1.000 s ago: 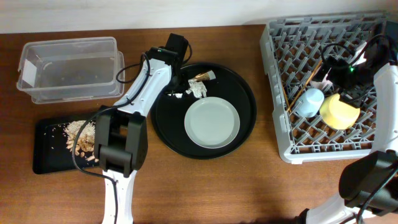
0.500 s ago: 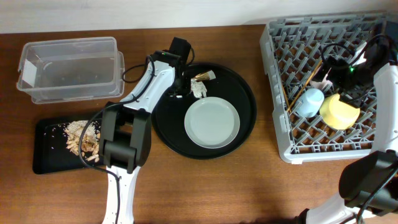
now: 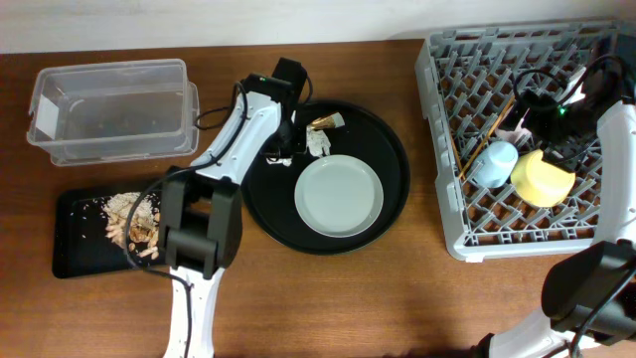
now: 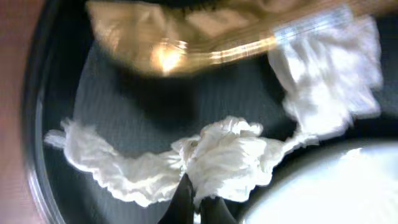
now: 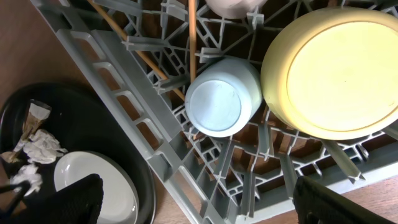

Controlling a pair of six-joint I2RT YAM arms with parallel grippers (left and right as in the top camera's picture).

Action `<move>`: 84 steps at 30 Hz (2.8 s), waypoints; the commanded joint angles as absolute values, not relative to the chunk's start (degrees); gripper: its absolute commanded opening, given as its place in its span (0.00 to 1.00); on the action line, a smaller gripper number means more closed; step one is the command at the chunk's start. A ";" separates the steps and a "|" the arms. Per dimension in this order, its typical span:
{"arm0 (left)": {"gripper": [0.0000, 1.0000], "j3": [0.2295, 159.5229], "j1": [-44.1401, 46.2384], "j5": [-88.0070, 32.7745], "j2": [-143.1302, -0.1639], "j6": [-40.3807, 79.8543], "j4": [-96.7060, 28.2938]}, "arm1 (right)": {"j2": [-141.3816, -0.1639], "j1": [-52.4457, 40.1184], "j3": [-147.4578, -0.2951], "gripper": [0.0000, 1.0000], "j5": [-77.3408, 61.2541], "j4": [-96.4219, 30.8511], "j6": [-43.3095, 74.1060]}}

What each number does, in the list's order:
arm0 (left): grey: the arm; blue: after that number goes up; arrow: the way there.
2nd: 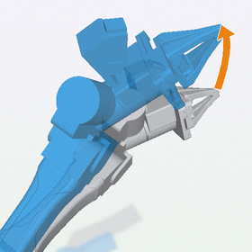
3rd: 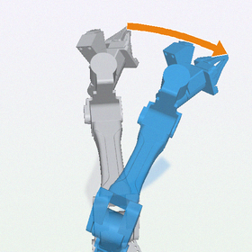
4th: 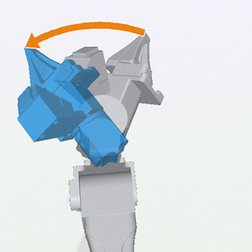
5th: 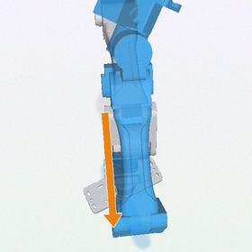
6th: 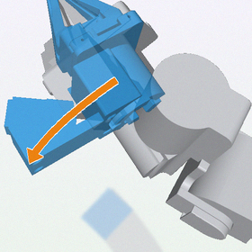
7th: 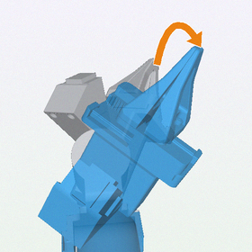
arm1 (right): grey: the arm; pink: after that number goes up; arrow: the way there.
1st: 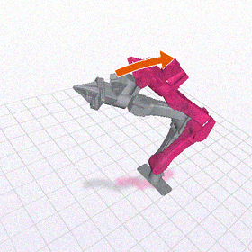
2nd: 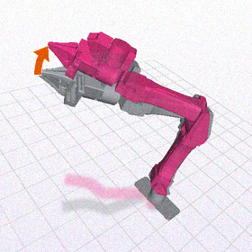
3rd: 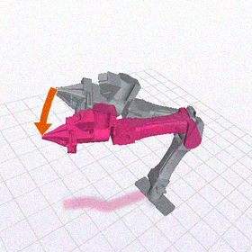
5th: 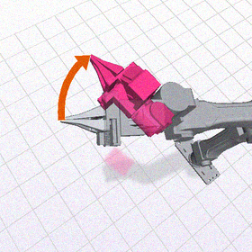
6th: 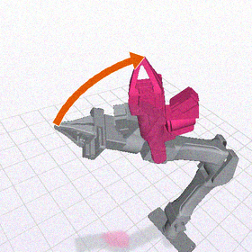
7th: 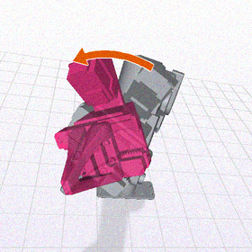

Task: Sort waste into correct bins and load items into the dishwasher rack
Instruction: 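Carry the tissue to the clear plastic bin and drop it, then move the left gripper back and grasp the remaining tissue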

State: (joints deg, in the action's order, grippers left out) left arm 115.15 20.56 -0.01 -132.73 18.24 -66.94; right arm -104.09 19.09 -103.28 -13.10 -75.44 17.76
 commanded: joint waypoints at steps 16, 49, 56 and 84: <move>0.00 117.14 5.78 23.38 -113.58 20.29 -59.07 | -103.61 19.16 -103.79 0.98 -12.82 -75.44 17.65; 0.77 116.99 3.05 -20.32 -118.08 12.56 -68.03 | -103.61 19.16 -103.79 0.98 -12.82 -75.44 17.65; 0.57 116.99 18.41 -8.93 -124.77 27.29 -65.34 | -103.61 19.16 -103.79 0.98 -12.84 -75.44 17.65; 0.43 116.99 26.46 7.75 -139.22 44.31 -55.53 | -103.61 19.16 -103.79 0.98 -12.82 -75.44 17.65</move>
State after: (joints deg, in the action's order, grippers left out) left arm 116.95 26.61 6.50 -136.46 42.39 -56.03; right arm -104.09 19.09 -103.28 -13.10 -75.42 17.80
